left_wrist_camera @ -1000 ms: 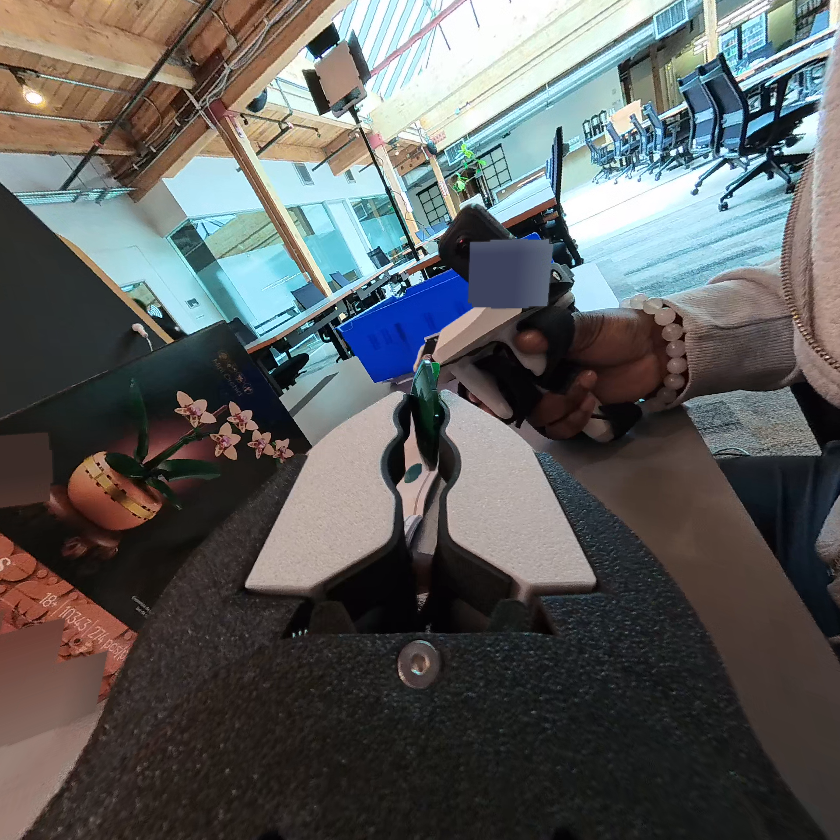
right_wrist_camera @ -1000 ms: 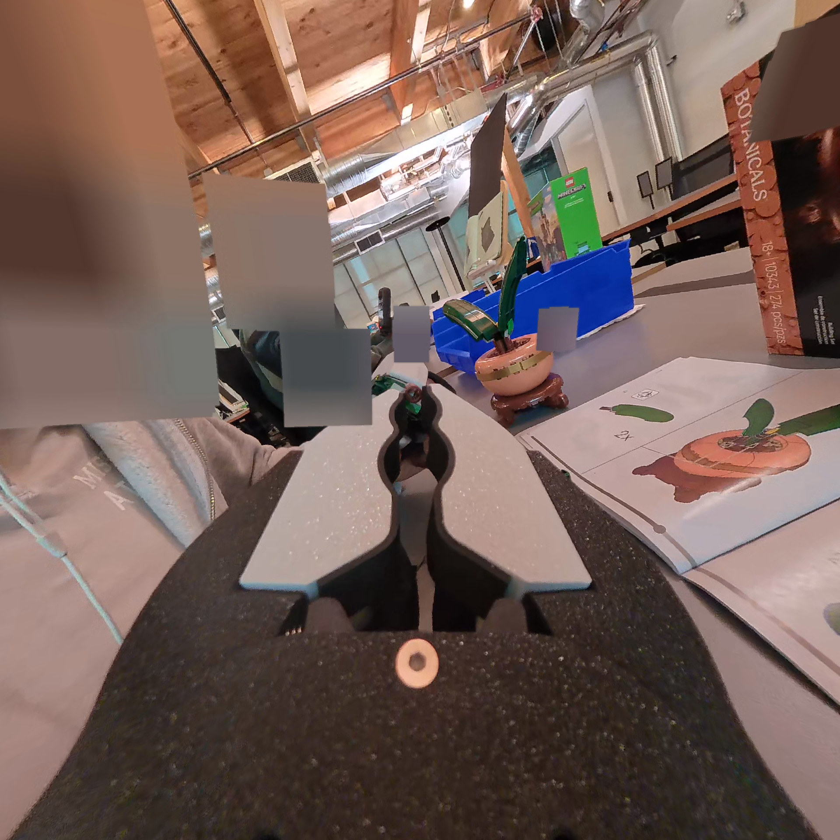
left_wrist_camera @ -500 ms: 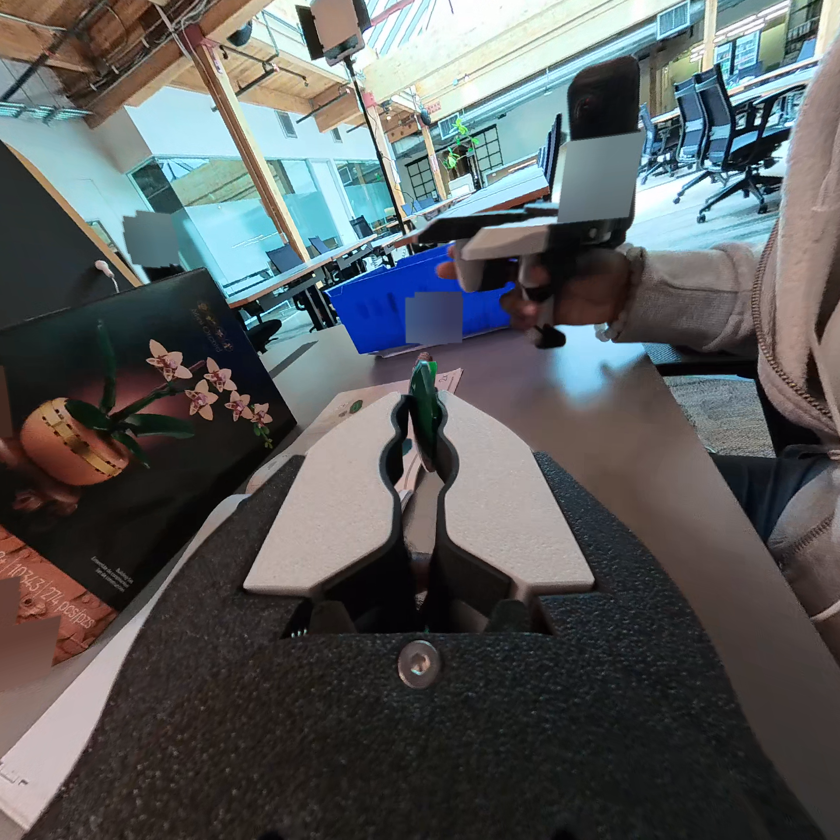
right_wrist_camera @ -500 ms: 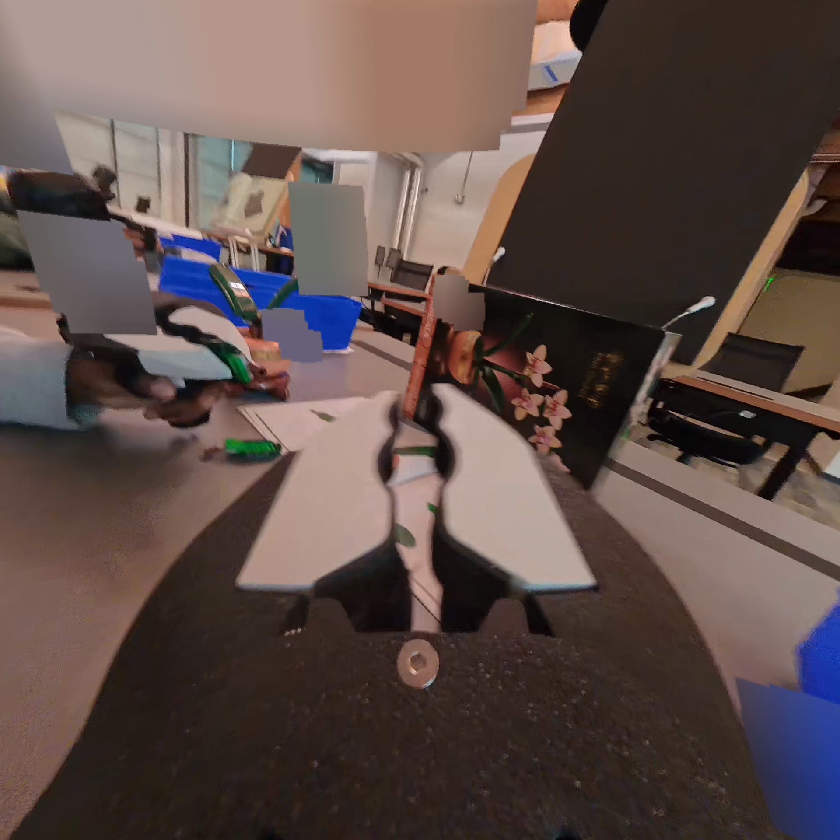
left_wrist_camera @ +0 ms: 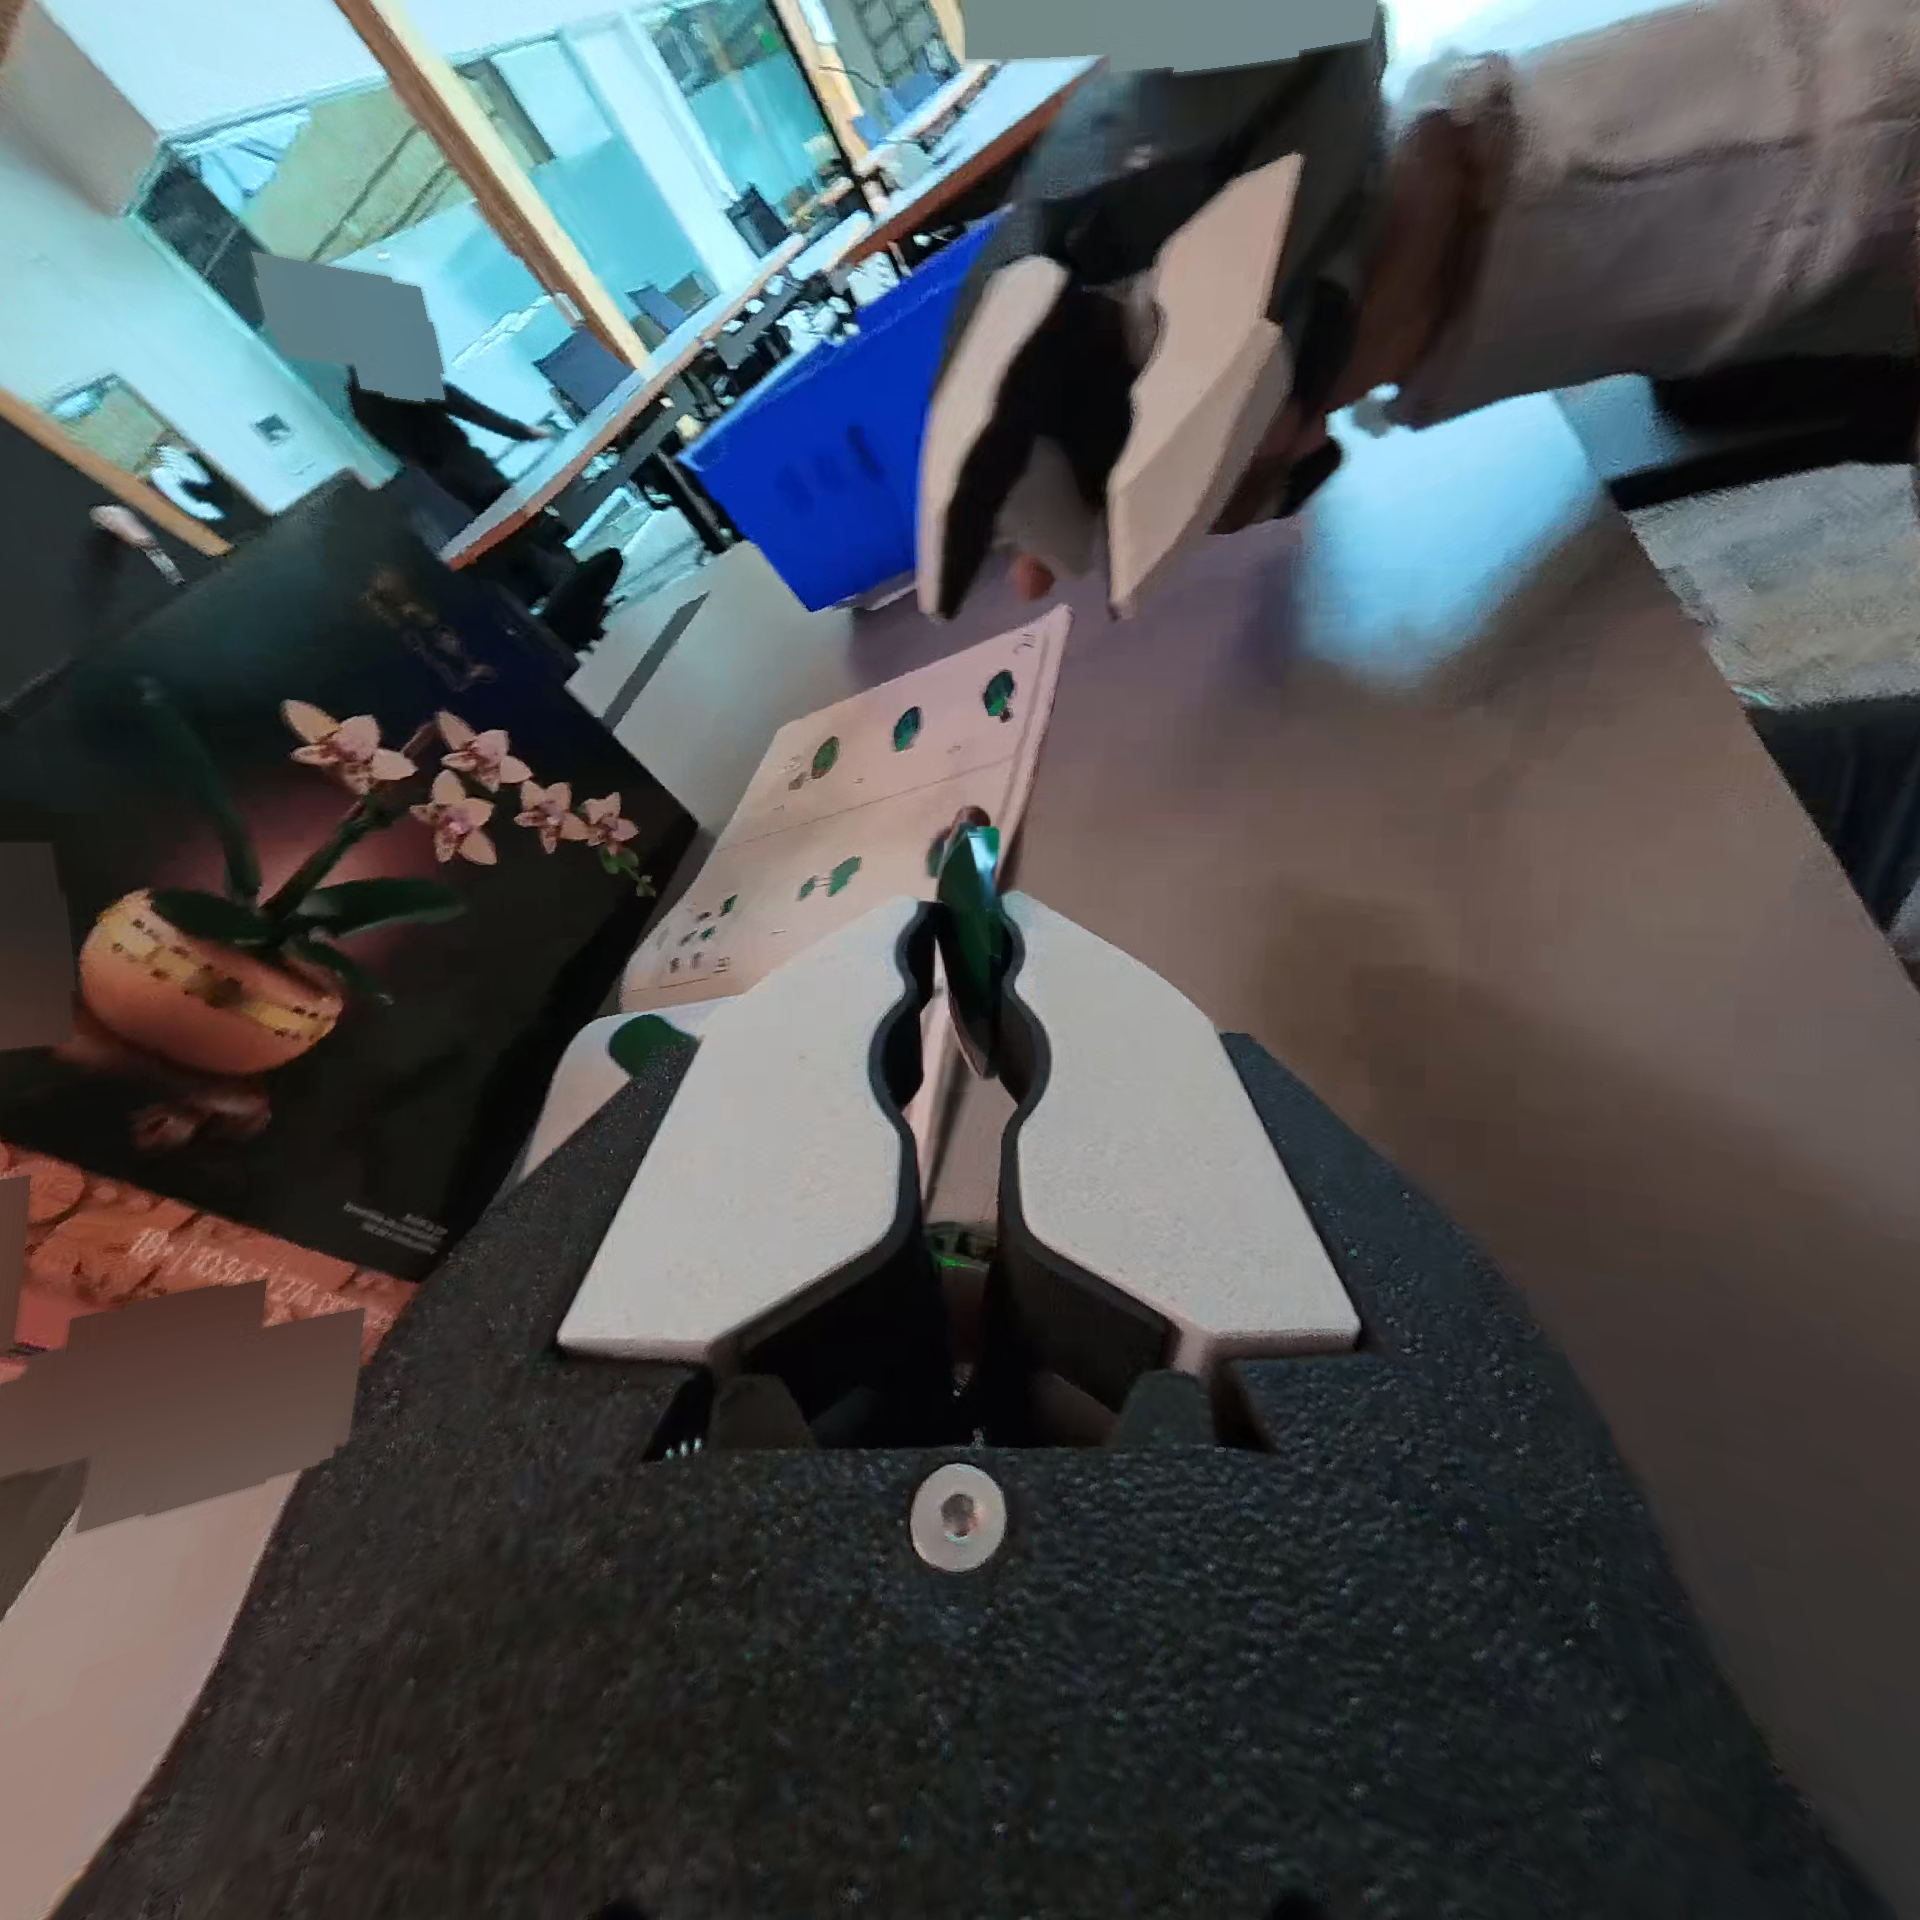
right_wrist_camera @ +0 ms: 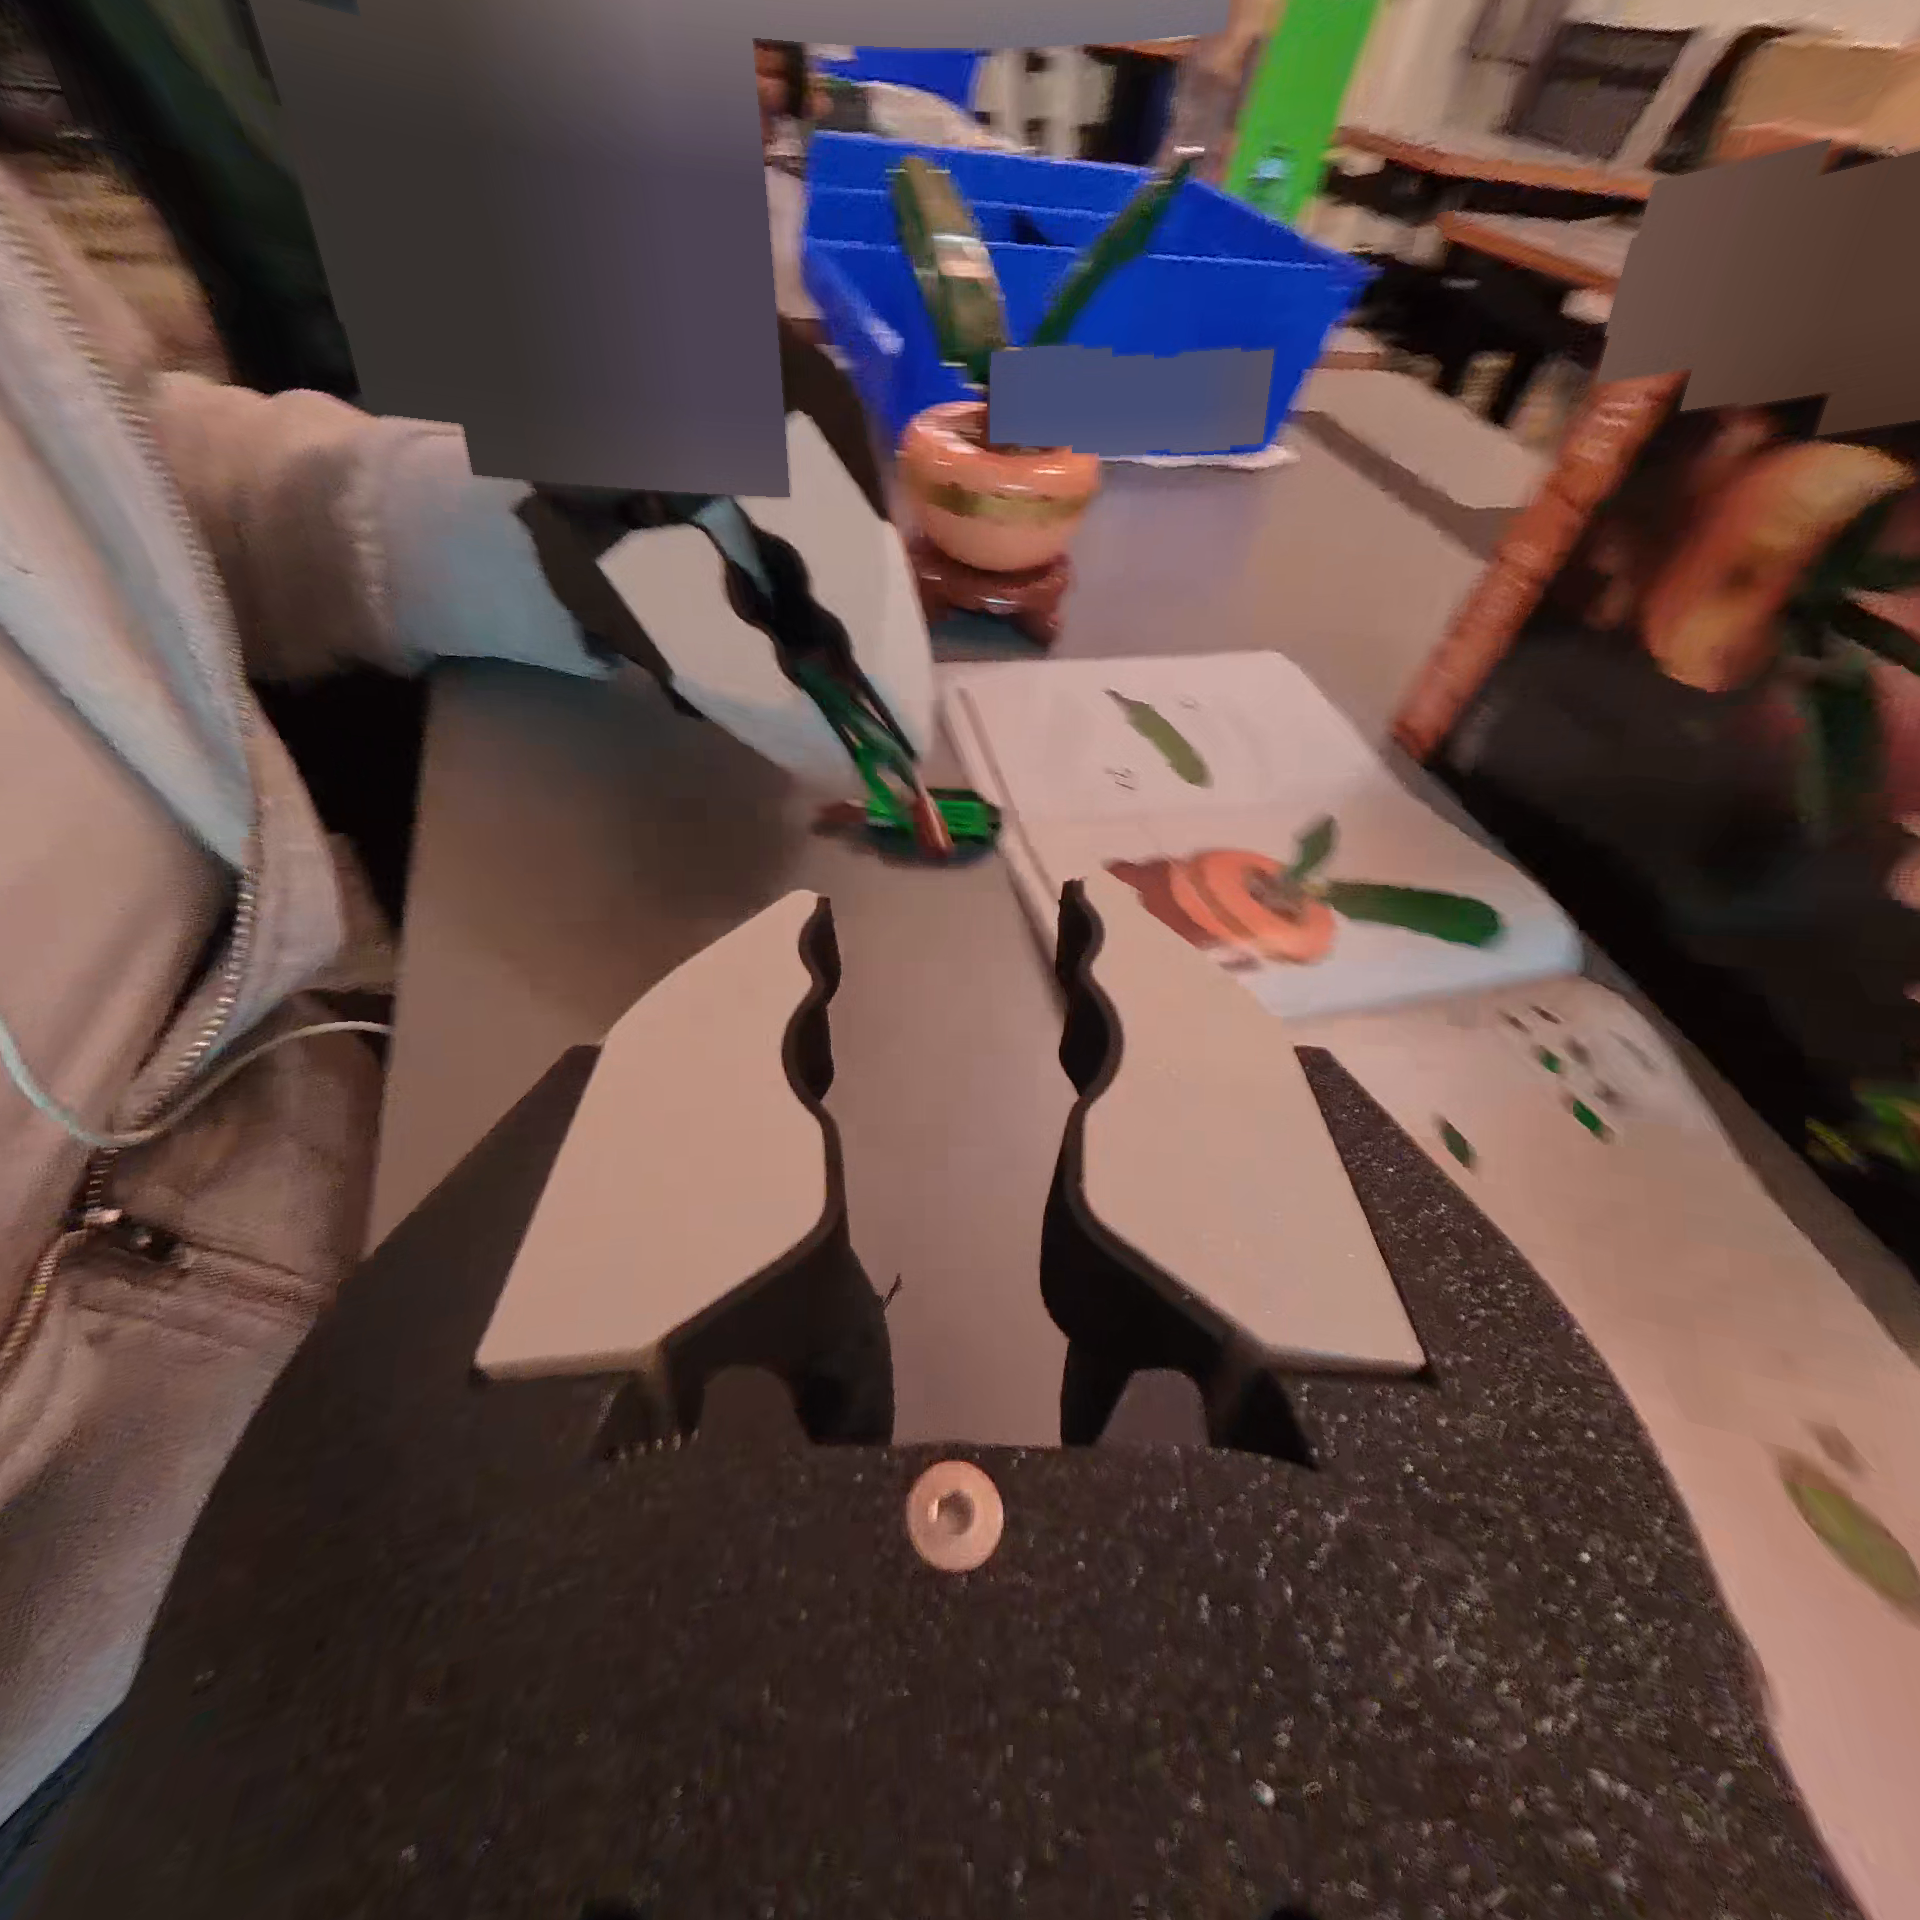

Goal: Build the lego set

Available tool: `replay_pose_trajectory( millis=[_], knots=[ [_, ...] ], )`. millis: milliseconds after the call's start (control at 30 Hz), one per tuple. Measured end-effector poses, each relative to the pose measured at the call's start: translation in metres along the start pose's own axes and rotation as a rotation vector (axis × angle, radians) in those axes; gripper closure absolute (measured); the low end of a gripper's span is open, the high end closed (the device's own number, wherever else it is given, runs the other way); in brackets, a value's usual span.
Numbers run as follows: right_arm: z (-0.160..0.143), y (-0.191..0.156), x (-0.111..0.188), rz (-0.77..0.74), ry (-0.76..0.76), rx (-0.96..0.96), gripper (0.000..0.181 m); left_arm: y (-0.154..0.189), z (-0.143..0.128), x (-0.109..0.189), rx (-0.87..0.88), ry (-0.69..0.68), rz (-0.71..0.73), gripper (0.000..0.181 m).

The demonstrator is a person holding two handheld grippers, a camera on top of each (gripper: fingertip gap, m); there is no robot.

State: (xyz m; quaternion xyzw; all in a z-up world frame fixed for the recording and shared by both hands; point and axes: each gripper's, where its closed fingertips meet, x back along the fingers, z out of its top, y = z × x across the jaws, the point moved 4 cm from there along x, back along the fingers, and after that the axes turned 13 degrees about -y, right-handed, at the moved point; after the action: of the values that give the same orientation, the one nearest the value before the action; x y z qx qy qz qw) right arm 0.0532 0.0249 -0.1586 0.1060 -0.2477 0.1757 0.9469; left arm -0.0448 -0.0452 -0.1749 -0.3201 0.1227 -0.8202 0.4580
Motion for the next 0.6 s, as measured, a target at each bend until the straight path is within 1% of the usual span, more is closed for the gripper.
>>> replay_pose_trajectory(
  millis=[67,100,133,200,300,333,400,467,533,600],
  knots=[
    [0.010,-0.010,-0.016,0.139,-0.025,0.050,0.141,0.009,0.001,-0.001,-0.039,0.000,-0.043,0.173],
    [0.013,-0.013,-0.022,0.180,-0.046,0.094,0.143,0.011,0.001,-0.001,-0.045,-0.001,-0.052,0.173],
    [0.013,-0.016,-0.029,0.185,-0.074,0.151,0.148,0.012,0.002,-0.001,-0.037,-0.003,-0.064,0.173],
    [0.011,-0.018,-0.040,0.139,-0.111,0.254,0.150,0.017,0.004,-0.001,-0.006,0.007,-0.109,0.173],
    [0.008,-0.026,-0.048,0.096,-0.137,0.333,0.160,0.020,0.009,0.003,0.039,0.048,-0.158,0.173],
    [0.009,-0.029,-0.047,0.081,-0.131,0.341,0.169,0.020,0.009,0.004,0.059,0.058,-0.175,0.173],
    [0.010,-0.036,-0.044,0.084,-0.089,0.331,0.172,0.024,0.012,0.008,0.104,0.078,-0.242,0.173],
    [0.011,-0.041,-0.041,0.095,-0.063,0.276,0.172,0.026,0.014,0.012,0.147,0.094,-0.279,0.172],
    [0.009,-0.041,-0.035,0.063,-0.045,0.215,0.172,0.022,0.012,0.019,0.169,0.082,-0.234,0.162],
    [0.003,-0.034,-0.029,0.007,-0.059,0.136,0.172,0.011,0.004,0.030,0.210,0.047,-0.148,0.156]
  ],
)
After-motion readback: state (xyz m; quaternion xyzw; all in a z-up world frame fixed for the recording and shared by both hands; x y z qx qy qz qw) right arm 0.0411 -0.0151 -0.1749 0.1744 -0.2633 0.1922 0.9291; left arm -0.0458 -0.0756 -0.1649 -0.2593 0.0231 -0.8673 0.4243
